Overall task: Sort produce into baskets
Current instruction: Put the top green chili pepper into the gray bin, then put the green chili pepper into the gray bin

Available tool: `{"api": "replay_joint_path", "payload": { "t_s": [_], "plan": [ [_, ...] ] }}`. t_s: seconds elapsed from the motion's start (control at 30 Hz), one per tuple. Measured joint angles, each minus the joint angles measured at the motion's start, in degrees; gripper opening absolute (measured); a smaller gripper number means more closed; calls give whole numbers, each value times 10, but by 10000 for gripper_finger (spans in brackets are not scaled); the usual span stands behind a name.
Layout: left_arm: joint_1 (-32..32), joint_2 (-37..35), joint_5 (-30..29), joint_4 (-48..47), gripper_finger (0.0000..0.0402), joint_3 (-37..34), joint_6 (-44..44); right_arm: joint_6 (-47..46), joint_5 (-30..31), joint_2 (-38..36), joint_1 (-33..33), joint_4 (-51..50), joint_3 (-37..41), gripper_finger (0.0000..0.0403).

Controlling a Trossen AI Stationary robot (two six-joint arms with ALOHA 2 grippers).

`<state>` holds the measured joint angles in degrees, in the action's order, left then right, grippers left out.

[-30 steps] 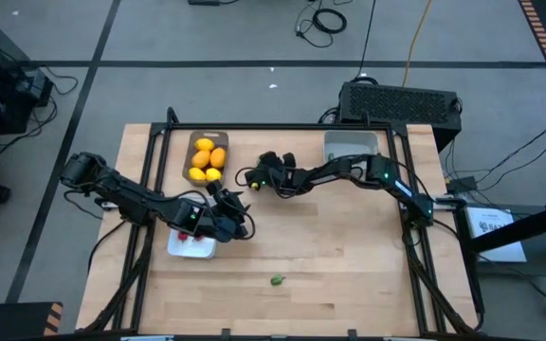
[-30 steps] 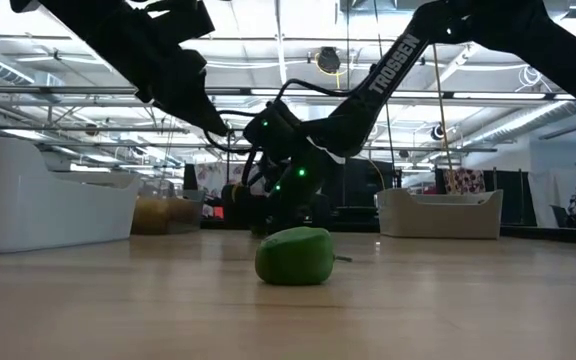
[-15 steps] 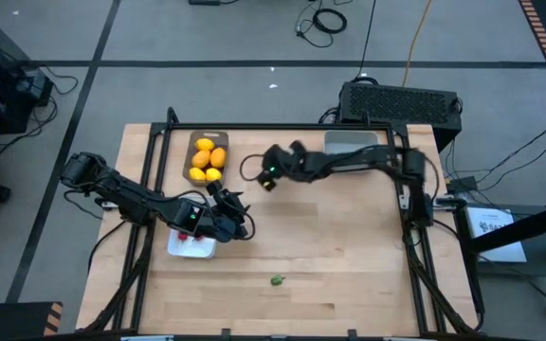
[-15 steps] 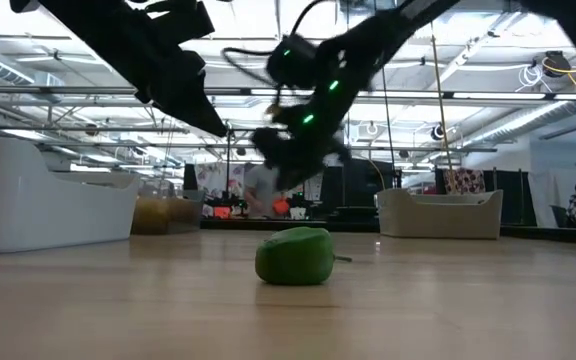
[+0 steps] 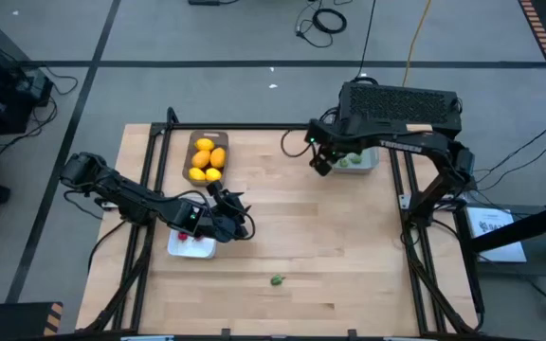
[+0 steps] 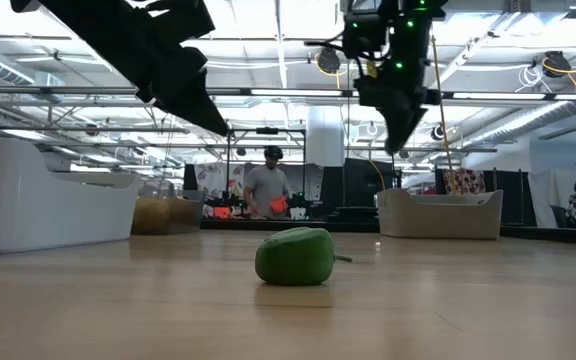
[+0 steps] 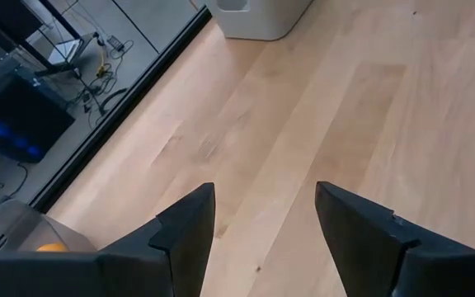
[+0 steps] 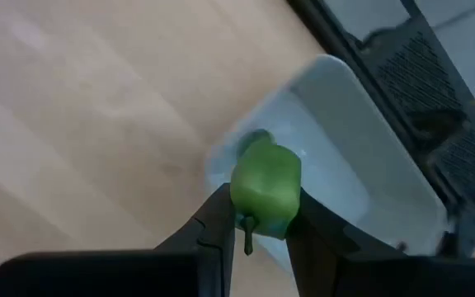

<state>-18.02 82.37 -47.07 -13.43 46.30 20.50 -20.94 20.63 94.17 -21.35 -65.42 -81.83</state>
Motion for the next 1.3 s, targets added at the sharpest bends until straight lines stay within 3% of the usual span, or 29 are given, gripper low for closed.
{"api": "replay_joint_path", "payload": {
  "t_s": [0.47,0.73,1.0,1.13,1.3],
  "plan": [
    [0,0,6,11,219,0,-3,42,-6,0,-90,-25,0,82],
    [0,0,6,9,219,0,-4,36,1,0,-113,-35,0,161],
    [0,0,6,9,219,0,-4,29,-2,0,-111,-49,0,218],
    [0,0,6,9,219,0,-4,15,-36,0,-94,-57,0,221],
    [0,0,6,9,219,0,-4,16,-45,-1,-25,-56,0,217]
  ]
}}
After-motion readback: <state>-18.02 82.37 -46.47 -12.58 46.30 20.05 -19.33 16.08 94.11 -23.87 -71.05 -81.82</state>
